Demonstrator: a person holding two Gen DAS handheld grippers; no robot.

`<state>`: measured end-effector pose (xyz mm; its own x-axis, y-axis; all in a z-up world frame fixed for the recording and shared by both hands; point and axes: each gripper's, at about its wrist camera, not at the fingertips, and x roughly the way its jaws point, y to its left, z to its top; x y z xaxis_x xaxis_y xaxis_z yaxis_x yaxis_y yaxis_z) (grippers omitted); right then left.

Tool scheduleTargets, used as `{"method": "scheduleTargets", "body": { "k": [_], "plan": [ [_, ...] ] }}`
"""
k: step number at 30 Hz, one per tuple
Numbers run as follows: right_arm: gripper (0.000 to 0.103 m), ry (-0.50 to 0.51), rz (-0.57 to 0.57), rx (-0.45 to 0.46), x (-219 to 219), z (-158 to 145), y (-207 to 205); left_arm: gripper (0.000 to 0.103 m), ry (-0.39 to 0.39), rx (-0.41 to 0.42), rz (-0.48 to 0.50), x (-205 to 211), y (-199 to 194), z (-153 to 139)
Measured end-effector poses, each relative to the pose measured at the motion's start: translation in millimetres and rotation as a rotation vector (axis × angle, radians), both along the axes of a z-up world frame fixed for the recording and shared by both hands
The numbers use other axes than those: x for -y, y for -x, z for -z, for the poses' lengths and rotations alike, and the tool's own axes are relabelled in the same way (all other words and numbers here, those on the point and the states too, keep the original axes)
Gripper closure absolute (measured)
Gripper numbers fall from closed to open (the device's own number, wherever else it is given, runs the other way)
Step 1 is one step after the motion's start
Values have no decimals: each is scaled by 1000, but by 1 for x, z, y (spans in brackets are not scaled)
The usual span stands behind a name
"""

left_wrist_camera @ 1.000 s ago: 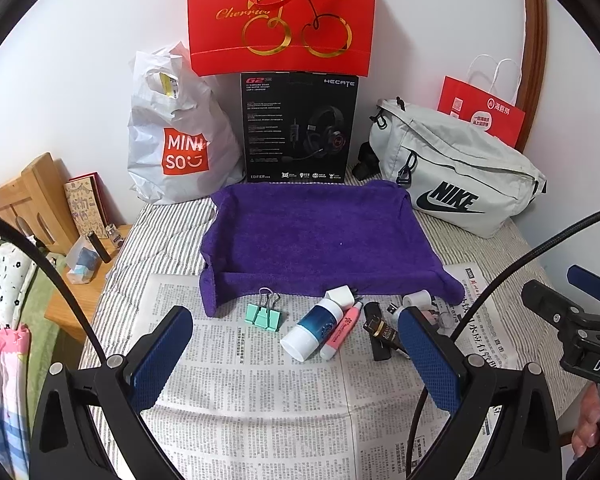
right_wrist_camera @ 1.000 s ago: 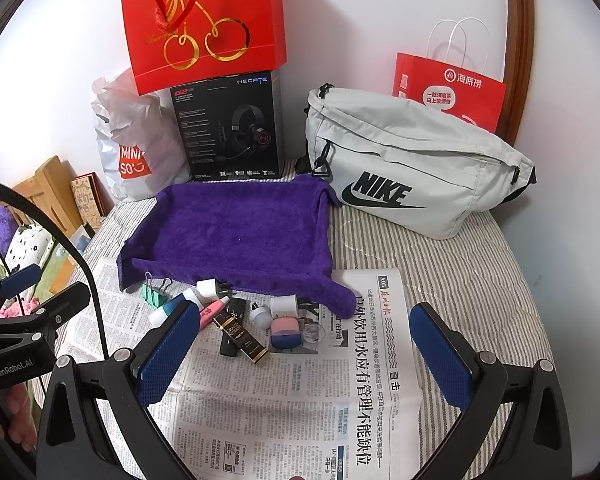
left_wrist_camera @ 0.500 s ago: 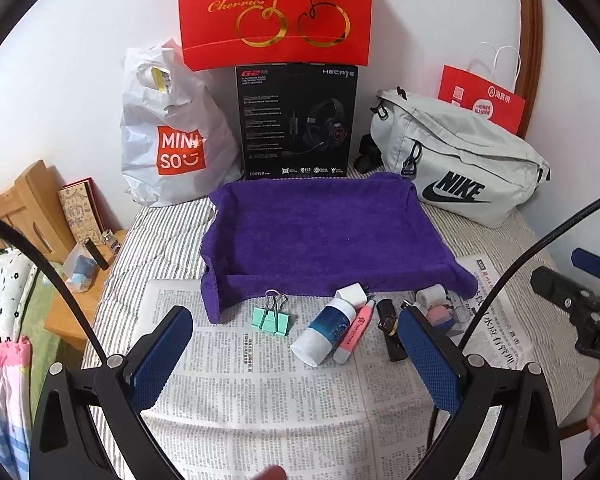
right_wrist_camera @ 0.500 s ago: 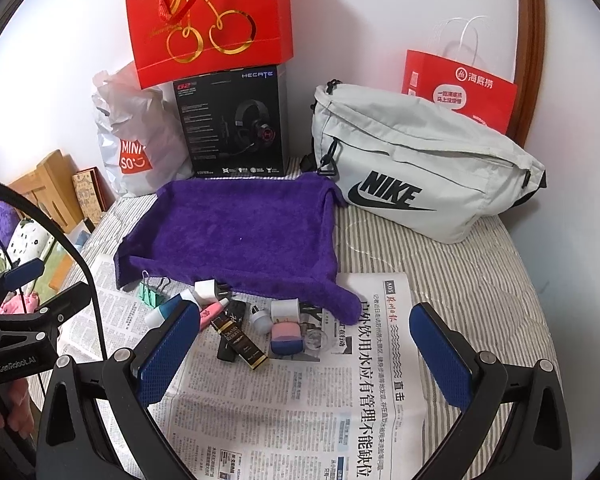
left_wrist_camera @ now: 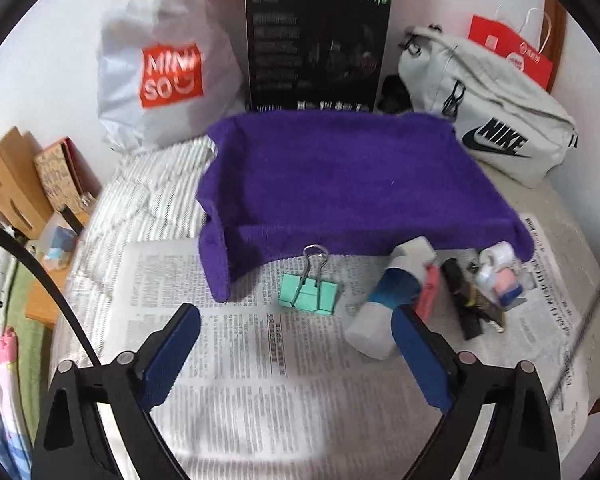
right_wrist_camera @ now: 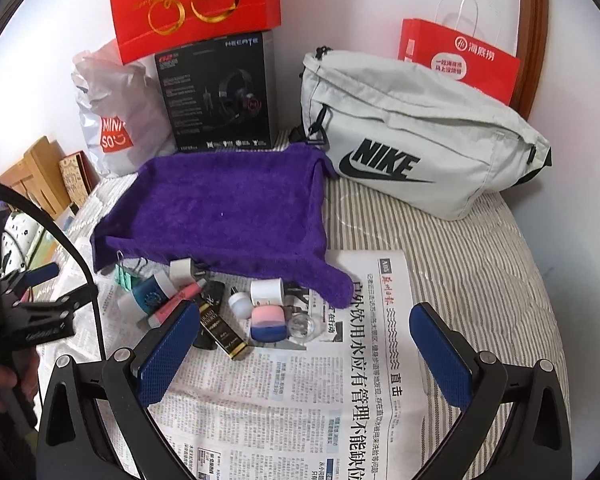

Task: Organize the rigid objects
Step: 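Reach the left tool to the green binder clip and close on it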

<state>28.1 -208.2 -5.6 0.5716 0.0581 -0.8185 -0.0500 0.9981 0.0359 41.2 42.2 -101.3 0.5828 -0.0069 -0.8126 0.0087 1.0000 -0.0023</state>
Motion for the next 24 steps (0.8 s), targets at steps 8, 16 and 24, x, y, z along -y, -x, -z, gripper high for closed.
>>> {"method": "scheduleTargets", "body": {
  "k": [8, 16, 24],
  "plan": [
    [0, 25, -9, -37, -1, 16, -4, 26, 79, -83, 66, -14, -29, 36],
    [0, 32, -19, -70, -2, 35, -14, 27, 19, -88, 134, -3, -42, 44],
    [0, 48, -5, -110, 12, 55, -21, 46, -18, -71, 171, 1, -45, 49]
  ]
}}
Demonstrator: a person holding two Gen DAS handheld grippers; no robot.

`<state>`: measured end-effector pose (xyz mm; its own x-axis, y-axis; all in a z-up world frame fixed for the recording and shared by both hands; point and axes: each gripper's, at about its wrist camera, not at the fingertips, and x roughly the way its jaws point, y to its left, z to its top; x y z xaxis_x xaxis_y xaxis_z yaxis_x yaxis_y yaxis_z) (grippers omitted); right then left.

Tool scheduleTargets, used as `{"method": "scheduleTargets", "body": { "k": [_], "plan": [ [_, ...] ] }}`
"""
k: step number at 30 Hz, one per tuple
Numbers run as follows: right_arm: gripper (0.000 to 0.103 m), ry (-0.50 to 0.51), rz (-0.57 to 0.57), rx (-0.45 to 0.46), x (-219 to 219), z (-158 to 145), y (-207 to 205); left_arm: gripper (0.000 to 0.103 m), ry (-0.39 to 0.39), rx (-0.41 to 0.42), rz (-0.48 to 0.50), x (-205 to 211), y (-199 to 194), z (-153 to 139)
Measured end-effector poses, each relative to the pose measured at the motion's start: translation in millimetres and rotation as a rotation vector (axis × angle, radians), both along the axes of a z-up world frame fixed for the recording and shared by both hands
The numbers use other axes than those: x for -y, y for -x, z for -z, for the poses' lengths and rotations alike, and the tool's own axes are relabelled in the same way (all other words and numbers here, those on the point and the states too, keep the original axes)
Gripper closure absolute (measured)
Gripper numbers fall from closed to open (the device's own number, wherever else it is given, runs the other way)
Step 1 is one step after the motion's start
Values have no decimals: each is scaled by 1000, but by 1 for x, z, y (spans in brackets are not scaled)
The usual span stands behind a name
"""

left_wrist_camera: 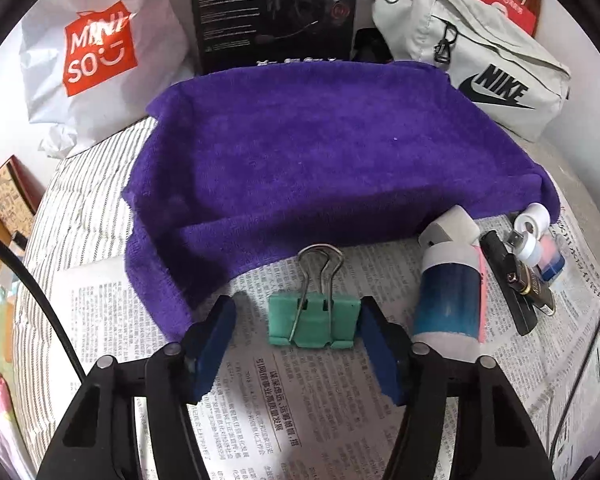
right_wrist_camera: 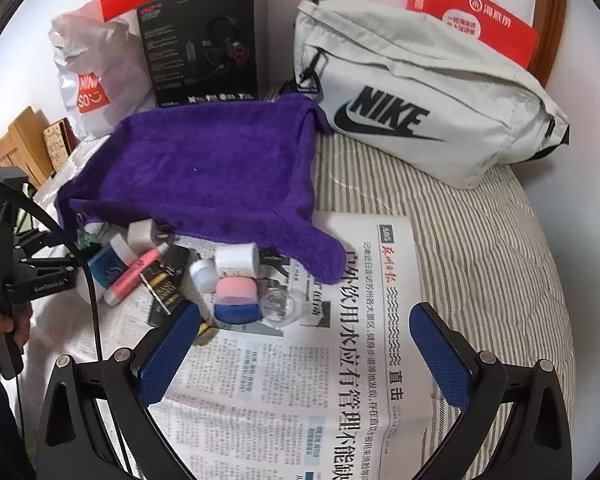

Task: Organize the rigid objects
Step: 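Reach the left tool to the green binder clip and close on it, then grasp the clear plastic cap with the right tool while the left tool holds the clip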

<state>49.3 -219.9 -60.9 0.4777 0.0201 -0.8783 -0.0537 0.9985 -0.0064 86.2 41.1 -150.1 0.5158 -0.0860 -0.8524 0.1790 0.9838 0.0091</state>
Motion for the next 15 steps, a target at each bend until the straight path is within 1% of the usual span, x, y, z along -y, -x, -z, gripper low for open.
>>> {"method": "scheduleTargets", "body": {
  "k": [2, 4, 5, 9, 12, 15],
  "plan": [
    [0, 3, 7, -8, 2, 3, -1, 63, 16, 7, 9, -1, 1, -2],
    [0, -3, 8, -11, 4, 5, -1, 64, 18, 12, 13, -1, 3, -2],
    [0, -8, 6, -12, 4, 6, -1, 64, 18, 14, 33, -1, 4, -2],
    [0, -30, -1, -9, 5, 10, -3, 64, 19, 15, 23, -6, 12, -3],
    [0, -46, -12, -16, 3, 18, -7, 64, 0, 6, 5, -14, 23, -3],
    [3, -45, -33, -29, -2, 31, -9, 64, -14, 0, -32, -20, 33, -3]
  ]
}}
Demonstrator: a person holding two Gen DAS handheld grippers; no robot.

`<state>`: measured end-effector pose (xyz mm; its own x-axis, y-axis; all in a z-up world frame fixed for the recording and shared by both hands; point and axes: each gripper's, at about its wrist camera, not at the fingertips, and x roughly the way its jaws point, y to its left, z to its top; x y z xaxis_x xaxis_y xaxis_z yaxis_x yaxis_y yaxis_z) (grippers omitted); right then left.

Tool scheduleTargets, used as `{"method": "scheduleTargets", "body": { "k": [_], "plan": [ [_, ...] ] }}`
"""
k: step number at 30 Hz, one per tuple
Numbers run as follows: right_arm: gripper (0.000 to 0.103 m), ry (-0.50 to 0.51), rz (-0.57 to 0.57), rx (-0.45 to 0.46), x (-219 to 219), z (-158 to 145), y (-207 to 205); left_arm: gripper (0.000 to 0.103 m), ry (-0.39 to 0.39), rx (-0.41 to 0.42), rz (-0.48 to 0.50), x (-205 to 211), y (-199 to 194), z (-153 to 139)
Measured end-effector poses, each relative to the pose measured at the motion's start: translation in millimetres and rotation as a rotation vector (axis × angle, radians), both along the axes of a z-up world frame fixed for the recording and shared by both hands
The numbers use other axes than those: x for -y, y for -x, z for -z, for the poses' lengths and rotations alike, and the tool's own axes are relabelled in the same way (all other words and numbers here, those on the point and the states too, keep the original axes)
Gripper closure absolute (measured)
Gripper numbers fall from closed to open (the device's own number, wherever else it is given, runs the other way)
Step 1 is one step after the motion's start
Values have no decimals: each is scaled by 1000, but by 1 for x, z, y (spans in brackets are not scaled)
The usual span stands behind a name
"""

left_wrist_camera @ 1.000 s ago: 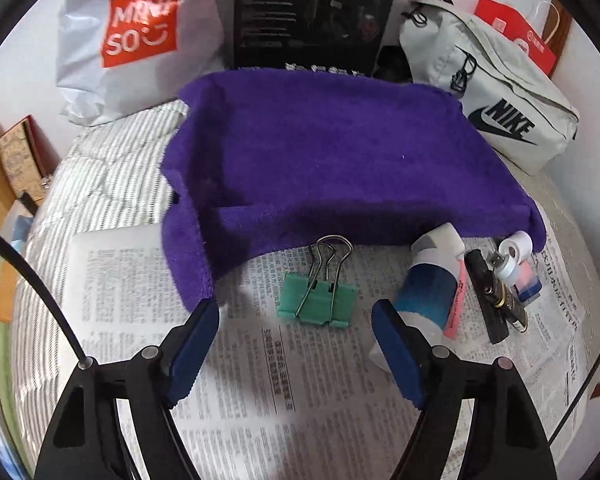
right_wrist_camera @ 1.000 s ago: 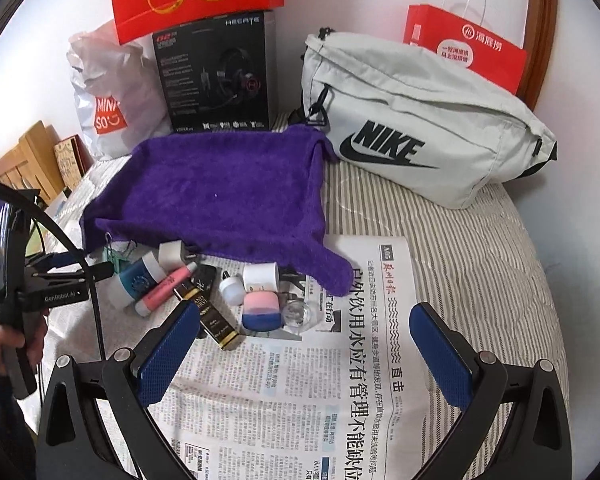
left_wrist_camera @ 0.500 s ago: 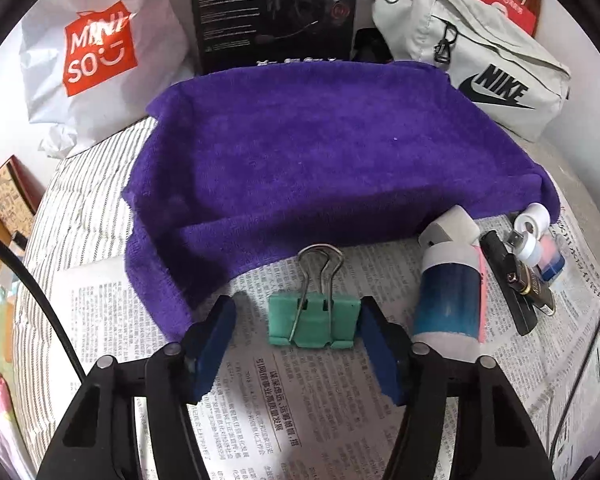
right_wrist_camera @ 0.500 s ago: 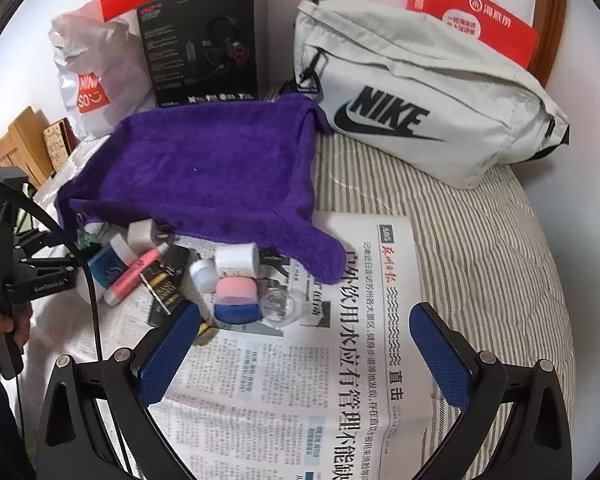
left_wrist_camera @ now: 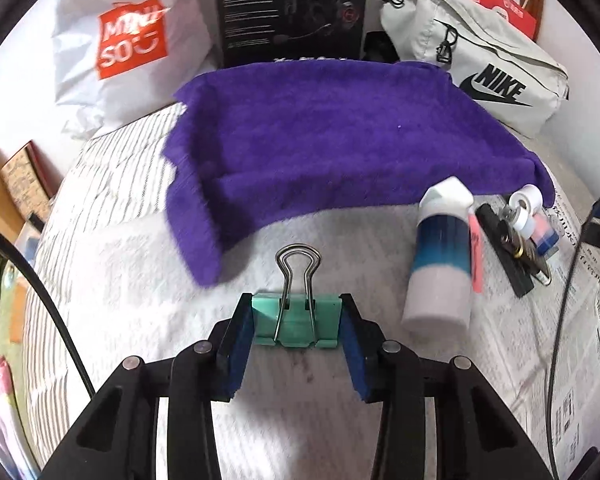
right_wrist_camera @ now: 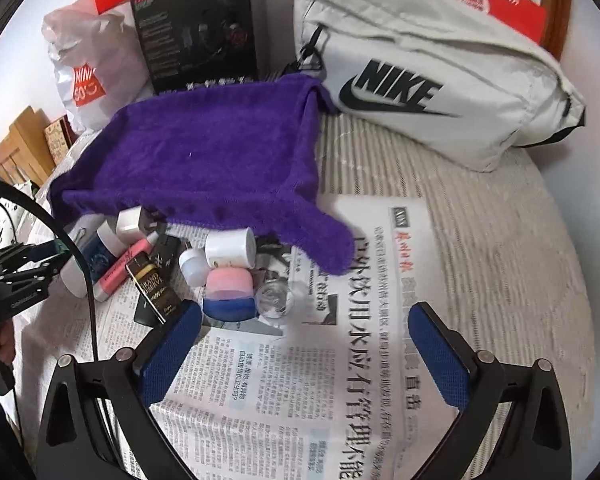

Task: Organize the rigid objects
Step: 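Grasp the clear plastic cap with the right tool while the left tool holds the clip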

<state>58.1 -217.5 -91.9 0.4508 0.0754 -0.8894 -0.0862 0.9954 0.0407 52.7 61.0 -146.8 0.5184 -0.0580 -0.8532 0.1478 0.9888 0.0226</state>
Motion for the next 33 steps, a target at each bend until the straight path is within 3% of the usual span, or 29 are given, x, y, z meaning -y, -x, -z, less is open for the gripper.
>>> {"method": "scheduleTargets", "body": {
  "k": [5, 19, 21, 23, 24, 30, 33],
  "plan": [
    [21, 77, -3, 2, 1, 14, -5, 64, 7, -3, -7, -4, 12, 0],
    [27, 68, -66, 29, -3, 23, -4, 64, 3, 1, -3, -3, 17, 0],
    [35, 75, -68, 26, -4, 27, -5, 64, 8, 0, -3, -4, 17, 0],
    [53, 74, -69, 18, -4, 31, -7, 64, 9, 0, -1, -4, 18, 0],
    [56, 67, -63, 19, -2, 32, -8, 64, 9, 0, -1, -4, 18, 0],
    [59, 38, -60, 63, -1, 35, -10, 64, 12, 5, -2, -5, 18, 0],
    [67, 27, -76, 73, -3, 36, -12, 64, 16, 14, -7, -5, 20, 0]
  ]
}}
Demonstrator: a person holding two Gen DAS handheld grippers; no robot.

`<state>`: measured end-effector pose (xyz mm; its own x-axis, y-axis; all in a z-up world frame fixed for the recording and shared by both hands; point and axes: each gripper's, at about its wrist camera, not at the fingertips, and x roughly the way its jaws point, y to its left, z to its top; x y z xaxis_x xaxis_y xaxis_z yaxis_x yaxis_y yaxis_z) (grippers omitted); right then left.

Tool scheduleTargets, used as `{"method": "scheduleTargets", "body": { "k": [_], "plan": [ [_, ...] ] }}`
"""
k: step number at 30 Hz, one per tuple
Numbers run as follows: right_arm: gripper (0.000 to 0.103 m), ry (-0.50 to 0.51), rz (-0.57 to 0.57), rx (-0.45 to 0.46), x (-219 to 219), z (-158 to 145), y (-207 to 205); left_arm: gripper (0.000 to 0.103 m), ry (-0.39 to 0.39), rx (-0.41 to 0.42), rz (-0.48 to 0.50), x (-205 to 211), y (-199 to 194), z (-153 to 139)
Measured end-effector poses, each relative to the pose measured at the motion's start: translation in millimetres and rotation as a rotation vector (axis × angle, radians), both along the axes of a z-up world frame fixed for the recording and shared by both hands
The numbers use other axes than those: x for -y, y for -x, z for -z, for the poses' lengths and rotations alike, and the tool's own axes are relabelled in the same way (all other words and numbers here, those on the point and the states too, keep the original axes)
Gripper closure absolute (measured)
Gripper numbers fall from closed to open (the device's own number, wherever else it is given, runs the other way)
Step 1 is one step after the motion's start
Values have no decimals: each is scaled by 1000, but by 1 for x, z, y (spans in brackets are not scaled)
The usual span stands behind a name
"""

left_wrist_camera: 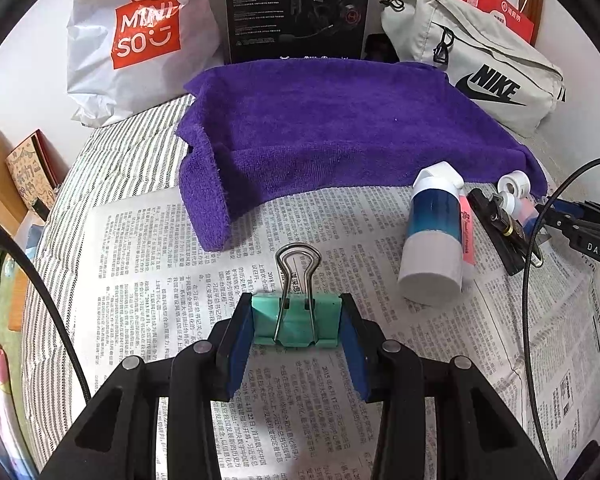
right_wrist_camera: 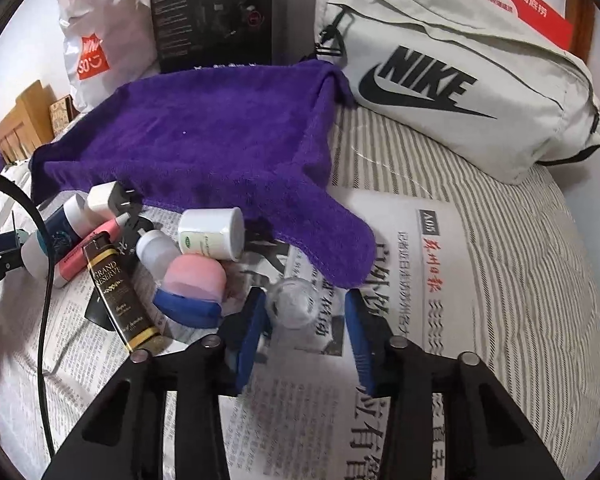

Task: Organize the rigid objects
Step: 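Grasp the clear plastic cap with the right tool while the left tool holds the clip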

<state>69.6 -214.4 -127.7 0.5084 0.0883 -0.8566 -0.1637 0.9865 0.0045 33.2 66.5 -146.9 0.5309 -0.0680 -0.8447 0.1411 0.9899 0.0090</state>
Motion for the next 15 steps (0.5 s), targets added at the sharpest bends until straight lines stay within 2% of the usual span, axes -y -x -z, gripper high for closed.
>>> {"method": "scheduleTargets", "body": {
  "k": [1, 2, 8, 15],
  "plan": [
    [75, -5, -10, 0, -1, 0, 0, 64, 1, 3, -2, 0, 1, 0],
    [76, -3, -12, 0, -2, -1, 0, 64, 1, 6, -1, 0, 2, 0],
    [76, 7, -11, -21, -1, -5, 1, 64, 6, 2, -10, 1, 4, 0],
    [76, 12, -35, 11, -7, -37, 10, 64, 32, -24, -16, 4, 10, -3]
  ]
}}
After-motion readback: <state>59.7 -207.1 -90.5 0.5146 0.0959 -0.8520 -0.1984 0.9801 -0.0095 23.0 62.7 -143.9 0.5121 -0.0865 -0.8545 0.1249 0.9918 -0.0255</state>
